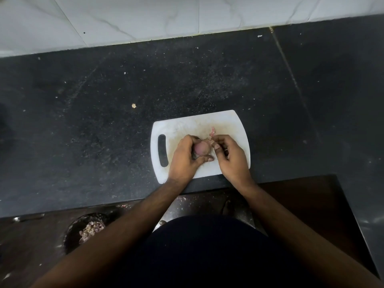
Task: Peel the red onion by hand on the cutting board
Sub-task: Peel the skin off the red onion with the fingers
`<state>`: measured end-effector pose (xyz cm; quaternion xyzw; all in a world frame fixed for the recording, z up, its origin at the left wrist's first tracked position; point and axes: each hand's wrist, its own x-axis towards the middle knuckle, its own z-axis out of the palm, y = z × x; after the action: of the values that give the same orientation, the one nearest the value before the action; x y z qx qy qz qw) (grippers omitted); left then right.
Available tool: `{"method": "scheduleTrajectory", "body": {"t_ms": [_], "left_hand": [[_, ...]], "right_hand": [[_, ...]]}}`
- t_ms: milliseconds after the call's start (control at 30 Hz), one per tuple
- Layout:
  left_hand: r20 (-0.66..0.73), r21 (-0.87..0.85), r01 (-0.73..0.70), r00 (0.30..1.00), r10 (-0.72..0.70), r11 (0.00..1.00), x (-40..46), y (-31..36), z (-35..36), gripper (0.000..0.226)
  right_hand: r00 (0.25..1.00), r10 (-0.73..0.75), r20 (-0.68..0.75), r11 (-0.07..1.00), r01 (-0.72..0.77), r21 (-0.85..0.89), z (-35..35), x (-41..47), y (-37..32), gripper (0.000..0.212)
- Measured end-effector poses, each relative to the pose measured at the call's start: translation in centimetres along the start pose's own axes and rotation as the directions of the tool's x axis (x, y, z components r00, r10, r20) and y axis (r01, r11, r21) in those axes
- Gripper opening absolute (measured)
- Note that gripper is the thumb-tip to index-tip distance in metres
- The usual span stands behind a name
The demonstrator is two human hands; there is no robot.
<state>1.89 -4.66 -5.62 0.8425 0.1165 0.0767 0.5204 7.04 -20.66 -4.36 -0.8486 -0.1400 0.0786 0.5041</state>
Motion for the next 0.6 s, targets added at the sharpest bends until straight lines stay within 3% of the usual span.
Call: {"method": "scheduleTrajectory", "body": {"t_ms": [133,333,600], "left_hand": [[0.005,-0.019,-0.025,1.0,0.025,1.0,-0.1,0.0,0.0,0.055],[0.047,-0.021,-0.079,0.996,0.08,0.997,-0.5,0.4,-0.1,0.049],[0.221,0.078,-0.233,0.952,0.211,0.969,0.3,-0.1,-0.7,0.054]], "right_hand": [[0.996,-0.087,0.002,0.996,0.087,0.031,0.2,-0.5,-0.3,0.017],[0.996,-0.069,-0.052,0.993,0.074,0.088,0.5,-0.1,-0.7,0.012],[0.991,-0.131,-0.021,0.991,0.131,0.035,-0.9,0.3,0.9,0.002]]}}
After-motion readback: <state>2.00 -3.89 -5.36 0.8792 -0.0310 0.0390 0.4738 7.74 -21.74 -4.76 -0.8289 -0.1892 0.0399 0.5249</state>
